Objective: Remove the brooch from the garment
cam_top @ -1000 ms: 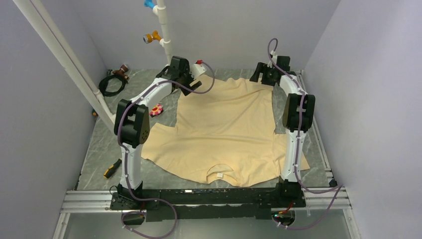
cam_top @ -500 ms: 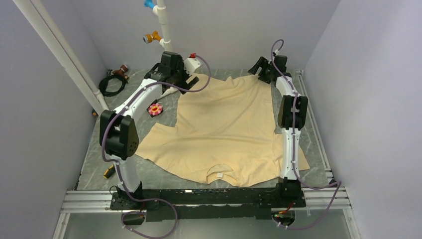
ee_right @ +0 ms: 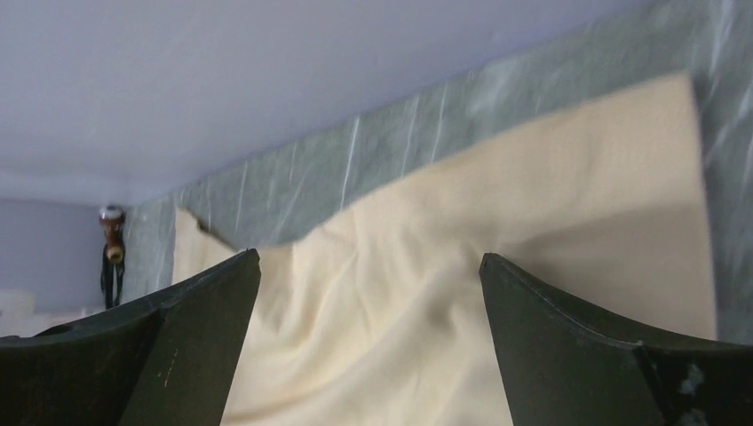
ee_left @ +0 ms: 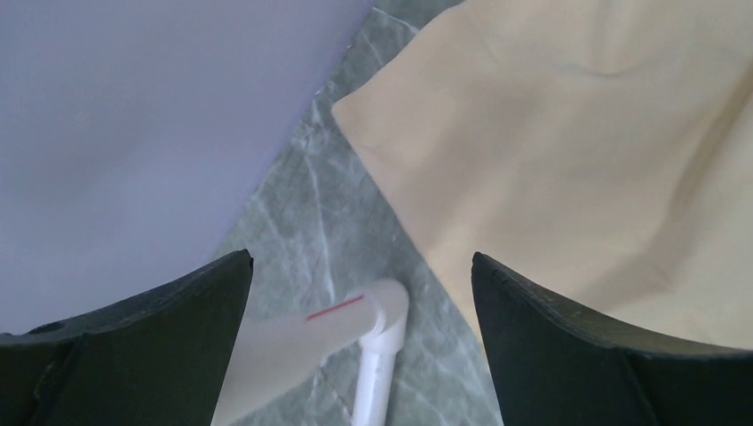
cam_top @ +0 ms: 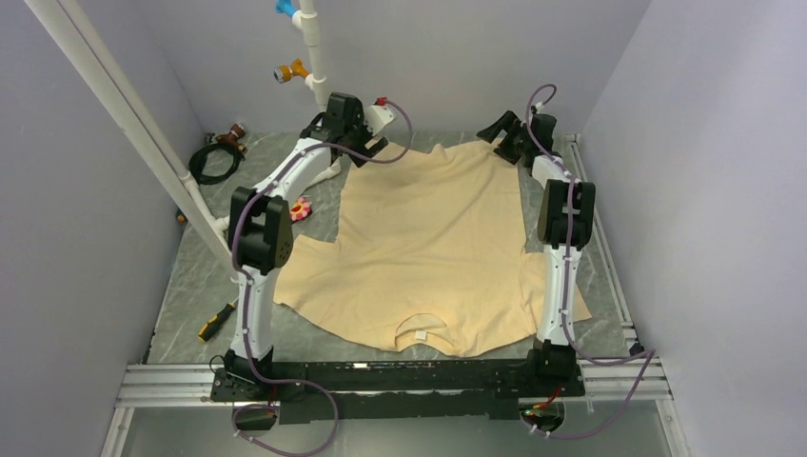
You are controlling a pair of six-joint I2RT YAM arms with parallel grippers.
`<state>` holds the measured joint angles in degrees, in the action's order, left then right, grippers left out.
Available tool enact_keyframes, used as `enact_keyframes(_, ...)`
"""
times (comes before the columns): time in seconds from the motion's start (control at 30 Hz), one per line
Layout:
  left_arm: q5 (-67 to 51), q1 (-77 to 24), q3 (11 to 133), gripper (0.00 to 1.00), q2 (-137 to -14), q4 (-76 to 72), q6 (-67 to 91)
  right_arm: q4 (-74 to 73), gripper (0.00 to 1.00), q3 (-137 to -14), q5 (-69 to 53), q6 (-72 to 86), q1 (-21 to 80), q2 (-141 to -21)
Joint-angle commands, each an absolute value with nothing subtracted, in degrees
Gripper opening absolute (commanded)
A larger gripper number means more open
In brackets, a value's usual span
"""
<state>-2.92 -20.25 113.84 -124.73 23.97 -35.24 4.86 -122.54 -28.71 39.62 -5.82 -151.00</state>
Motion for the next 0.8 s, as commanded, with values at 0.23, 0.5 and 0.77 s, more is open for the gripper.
enact_keyframes(0.23, 0.6, -22.6, 118.4, 1.0, -136.0, 13.0, -51.1, 7.1, 1.0, -101.6, -38.1, 30.1, -5.9, -128.5)
enact_keyframes(0.5, -3.5, -23.7, 118.2, 1.0, -139.9, 11.4, -58.3, 3.2, 1.0, -98.6, -40.6, 27.2, -6.1, -125.2)
enact_keyframes(0.77, -2.0, -24.0, 122.4, 1.0, -145.2, 11.7, -64.9, 1.4, 1.0, -98.5, -42.2, 27.1, -6.8, -125.1)
